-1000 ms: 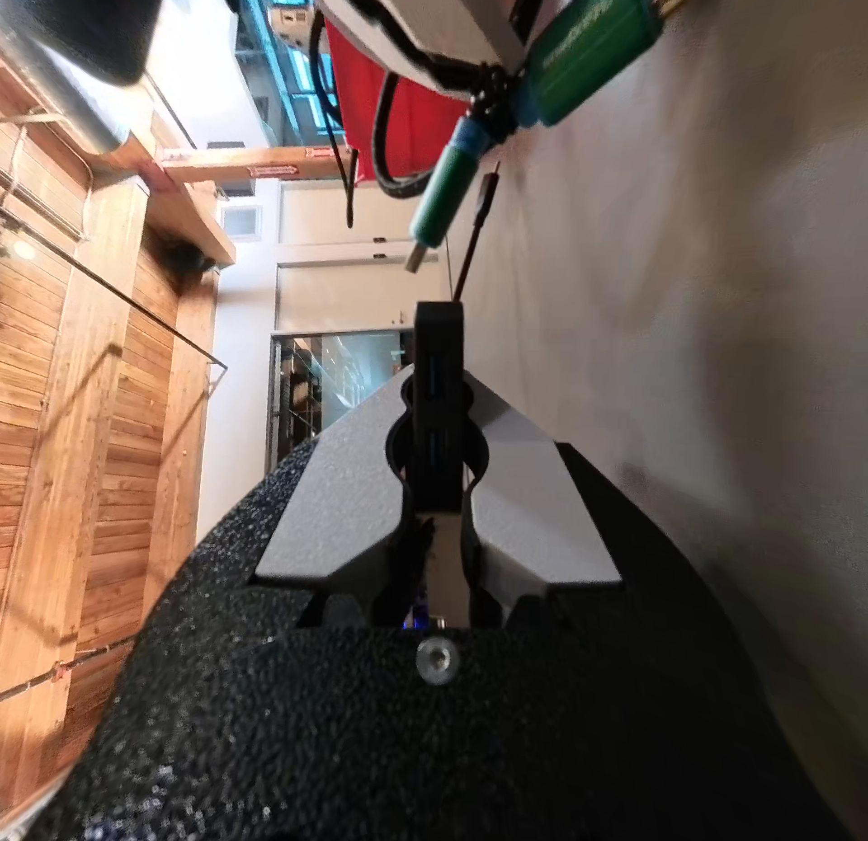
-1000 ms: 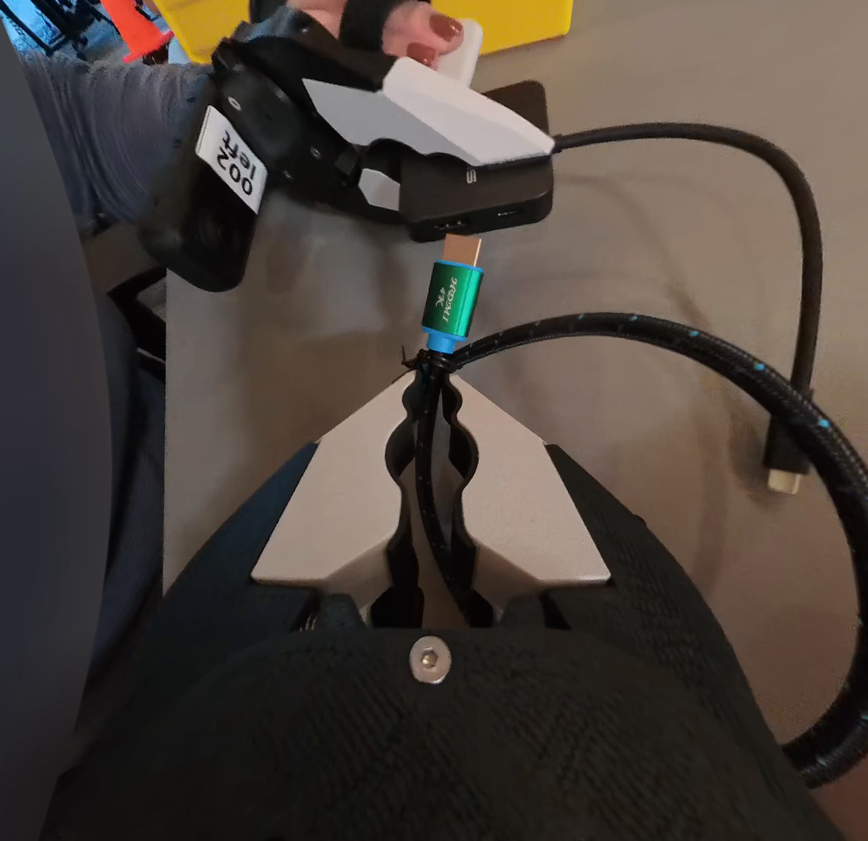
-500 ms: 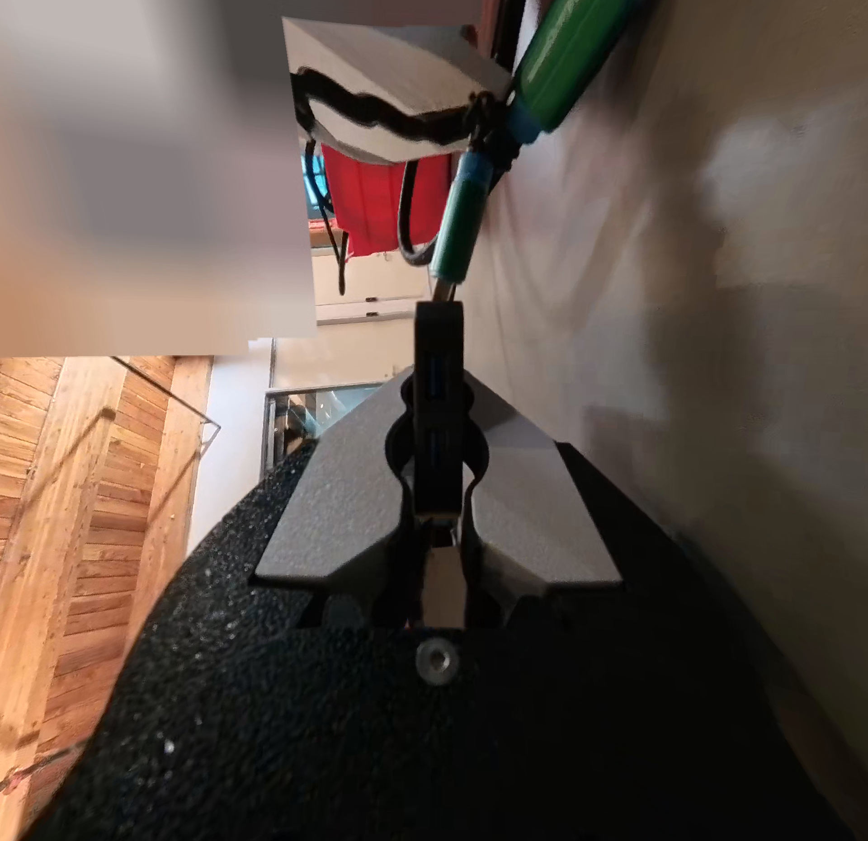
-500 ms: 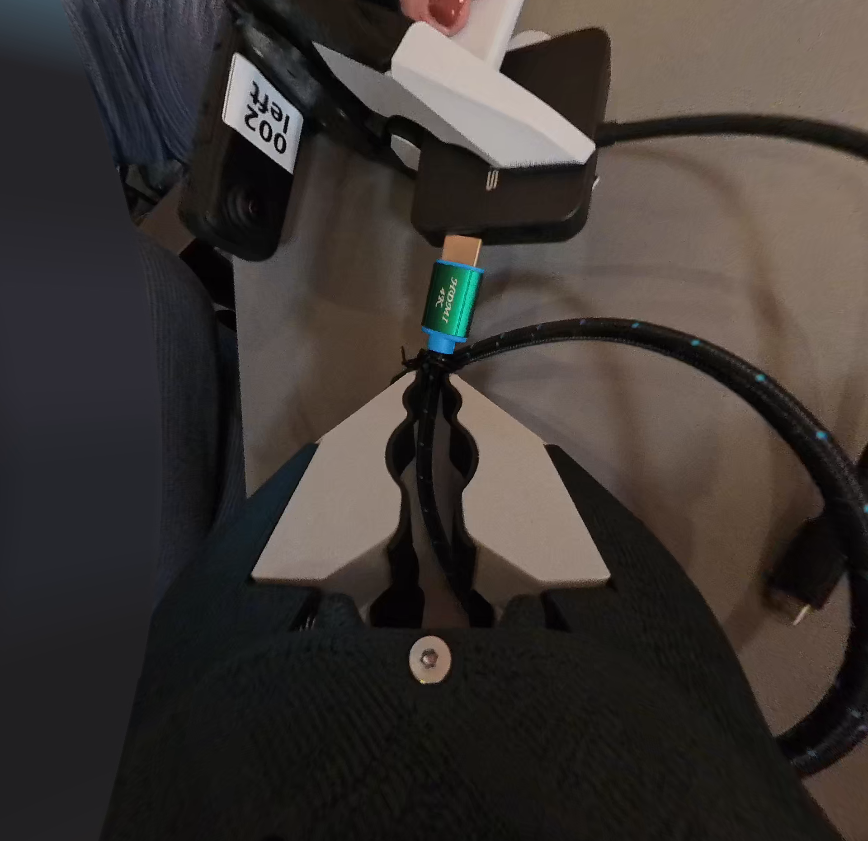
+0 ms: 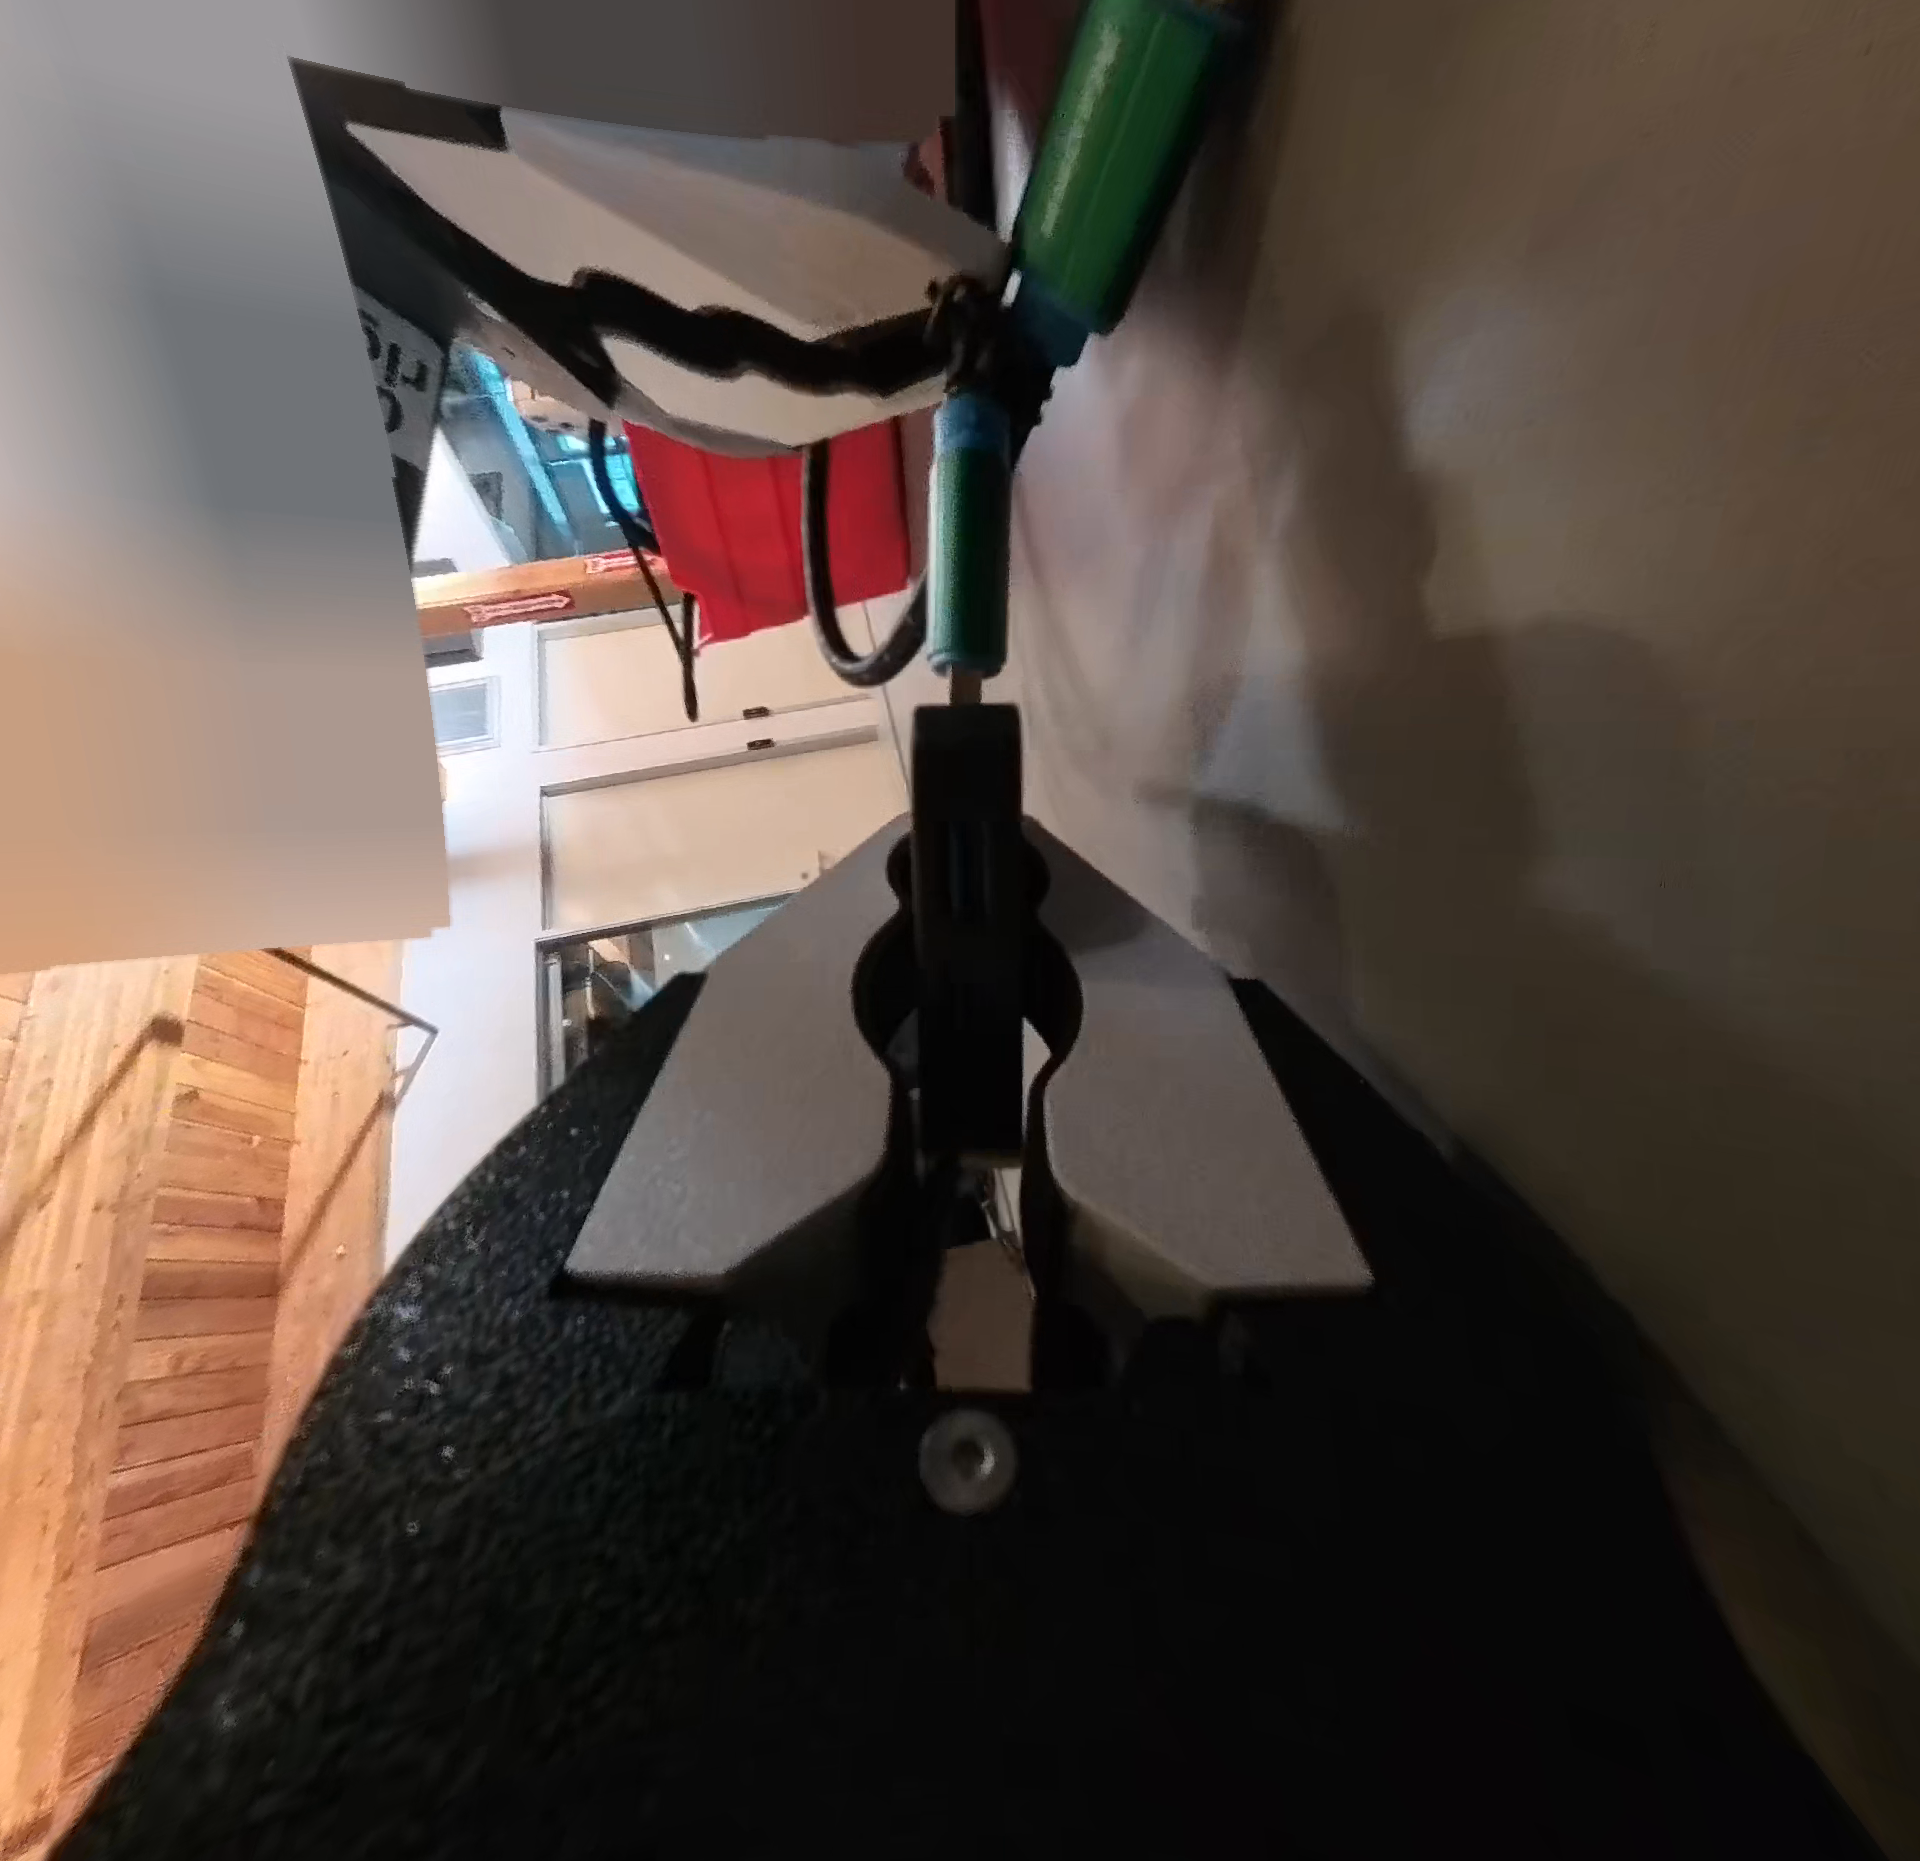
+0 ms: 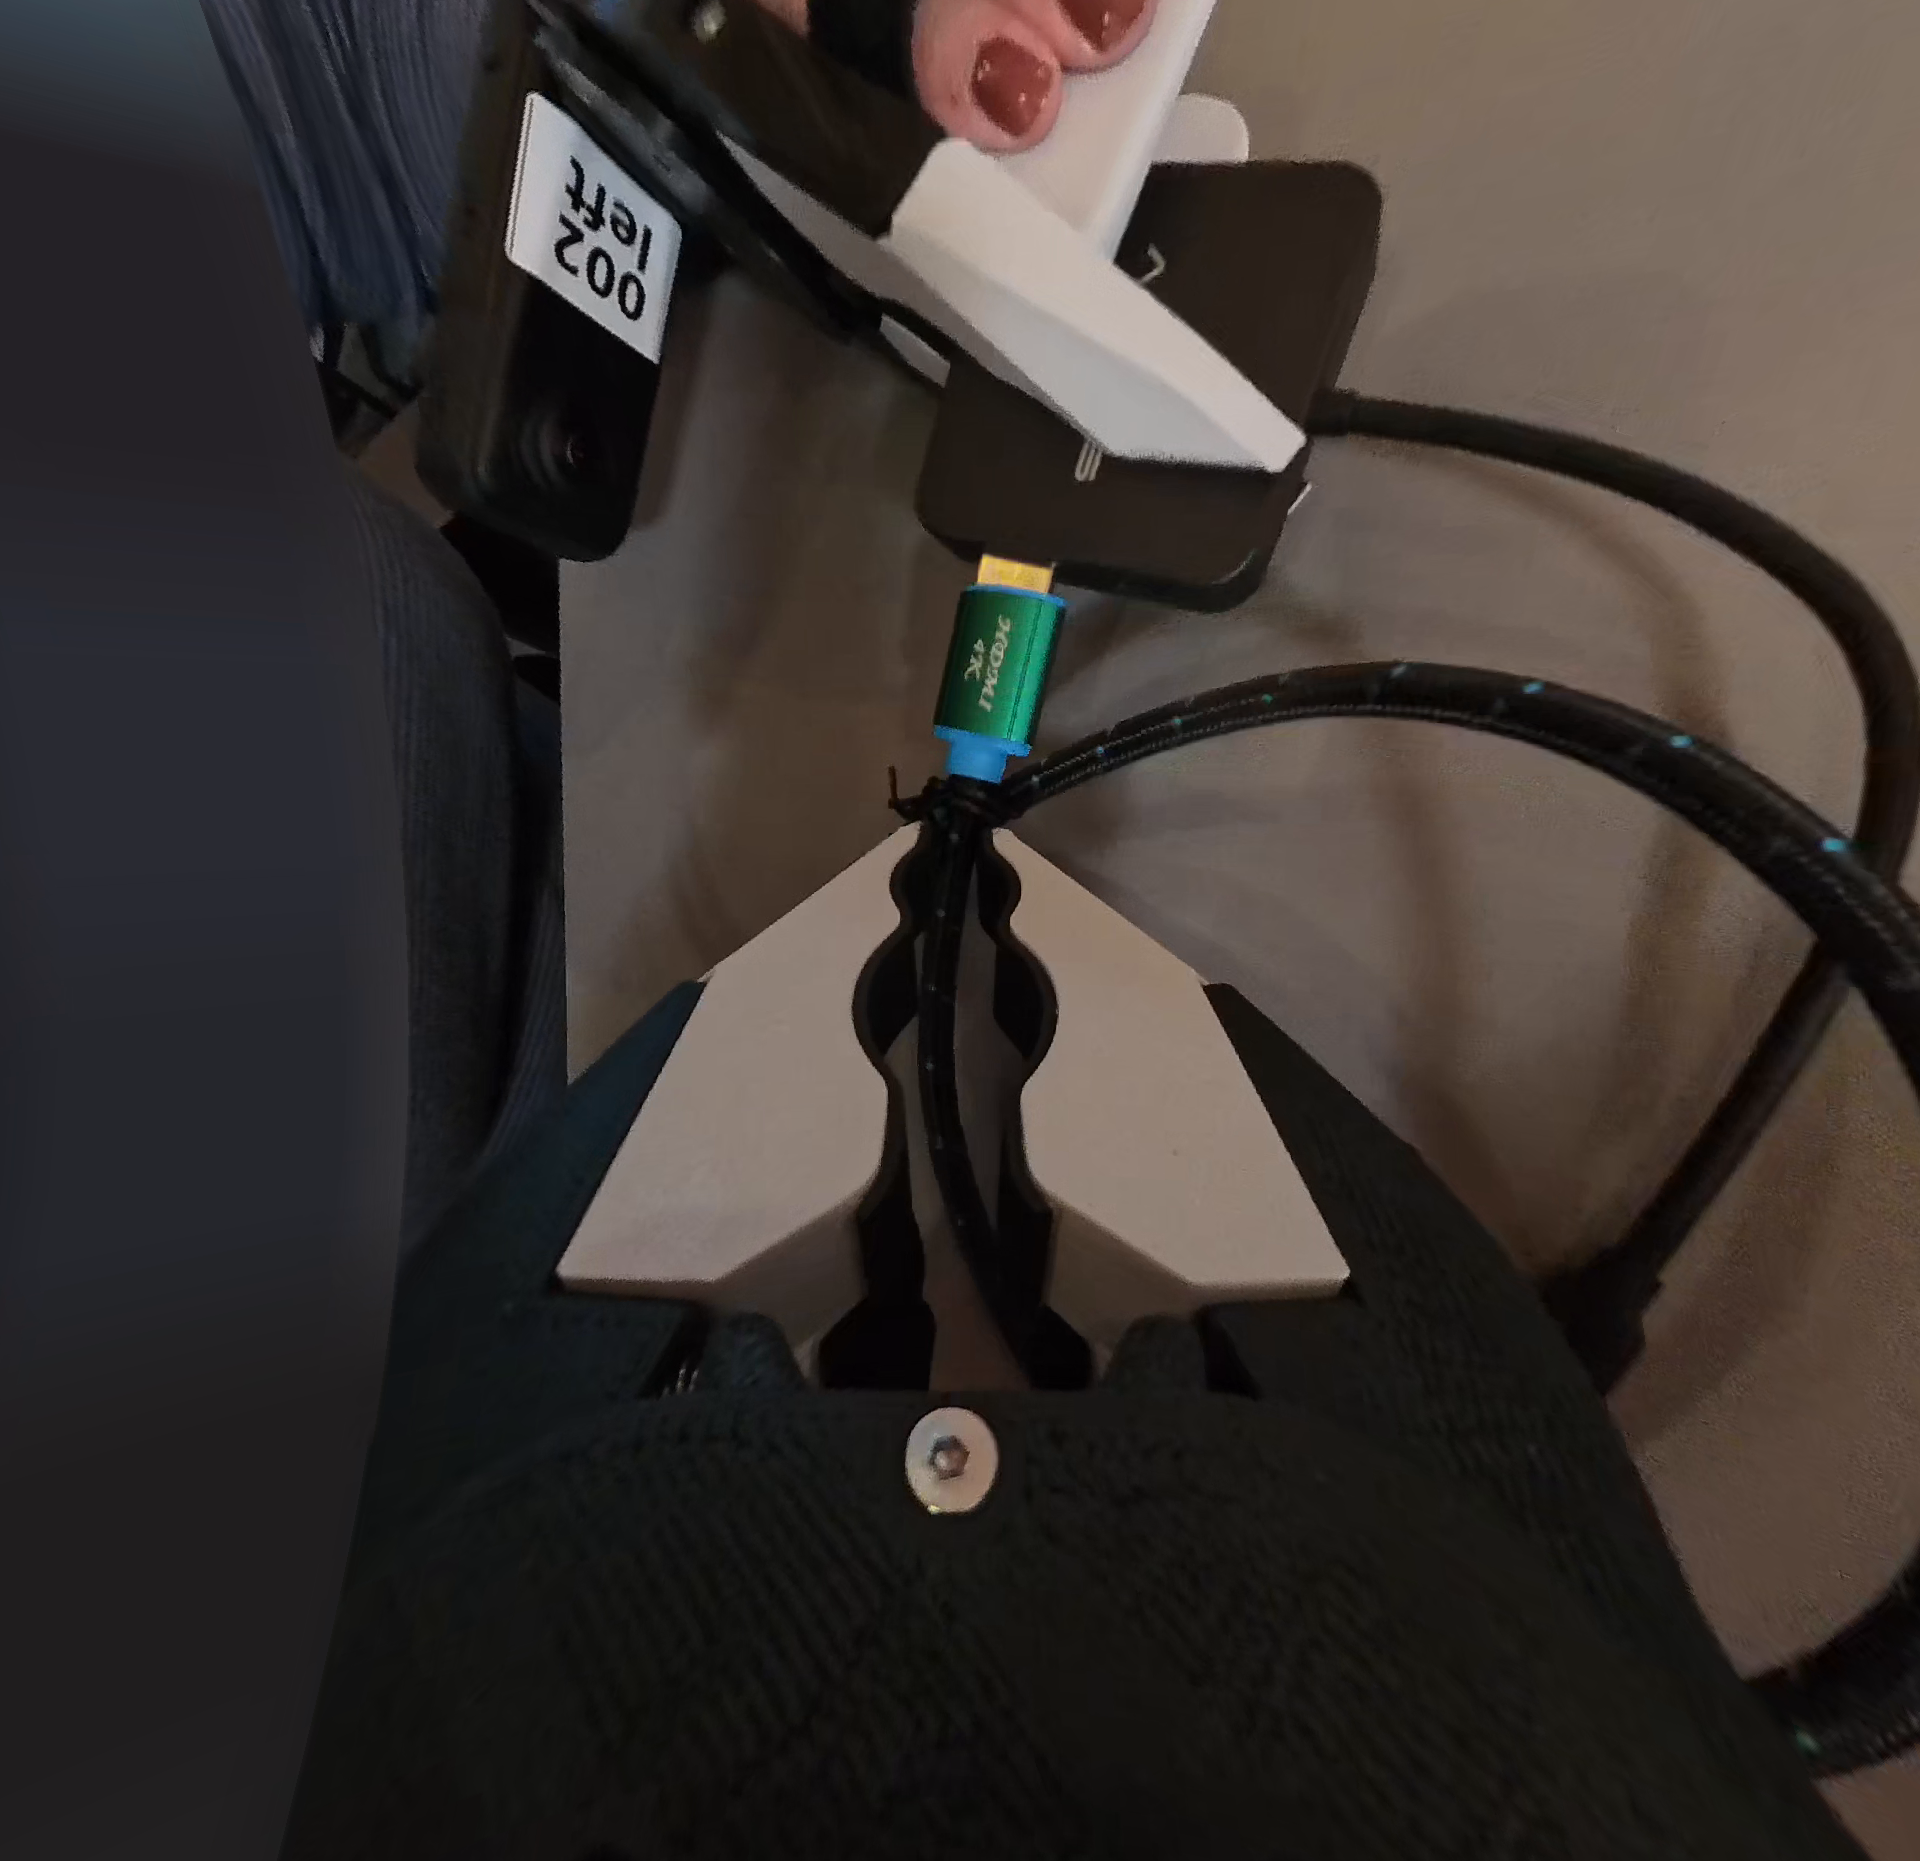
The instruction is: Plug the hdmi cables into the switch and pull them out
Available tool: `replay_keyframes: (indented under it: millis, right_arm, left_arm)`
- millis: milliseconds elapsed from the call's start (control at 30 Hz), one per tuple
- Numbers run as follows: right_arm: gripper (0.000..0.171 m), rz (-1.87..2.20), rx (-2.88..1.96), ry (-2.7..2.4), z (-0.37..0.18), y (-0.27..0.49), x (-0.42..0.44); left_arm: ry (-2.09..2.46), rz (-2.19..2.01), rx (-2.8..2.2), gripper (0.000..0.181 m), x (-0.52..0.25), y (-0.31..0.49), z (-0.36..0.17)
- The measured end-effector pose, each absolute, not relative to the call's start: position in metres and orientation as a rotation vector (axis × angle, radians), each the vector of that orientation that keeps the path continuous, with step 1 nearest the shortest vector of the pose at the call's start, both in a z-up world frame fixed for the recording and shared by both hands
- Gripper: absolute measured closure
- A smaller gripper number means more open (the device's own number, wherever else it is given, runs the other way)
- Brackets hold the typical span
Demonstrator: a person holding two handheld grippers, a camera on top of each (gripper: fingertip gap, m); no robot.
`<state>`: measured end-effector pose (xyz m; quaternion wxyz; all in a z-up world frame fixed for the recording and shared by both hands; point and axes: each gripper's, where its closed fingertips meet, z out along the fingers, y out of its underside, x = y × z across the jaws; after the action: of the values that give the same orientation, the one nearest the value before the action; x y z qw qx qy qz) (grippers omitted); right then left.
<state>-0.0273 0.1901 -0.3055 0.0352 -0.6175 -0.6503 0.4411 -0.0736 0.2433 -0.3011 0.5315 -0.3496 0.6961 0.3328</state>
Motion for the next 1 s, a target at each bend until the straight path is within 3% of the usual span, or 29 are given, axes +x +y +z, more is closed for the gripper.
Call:
replay_keyframes:
  millis: [400,767,1000]
  right_arm:
    - [0.167,1.529,-1.895,-1.705,-0.292,0.202,-0.047]
    - [0.166,1.273,-1.842,-1.597,-0.302,0.225,-0.061]
    - [0.147,1.051,-1.668,-1.646,-0.3,0.237,-0.063]
  left_arm:
    - [1.5,0.923,-1.118,0.17,-0.089,0.266,-0.298]
    - [1.458,0.979,-1.359,0.17,-0.113,0.28,-0.313]
    - [1.457,0.94,-1.425,0.169,-0.116,0.281,-0.318]
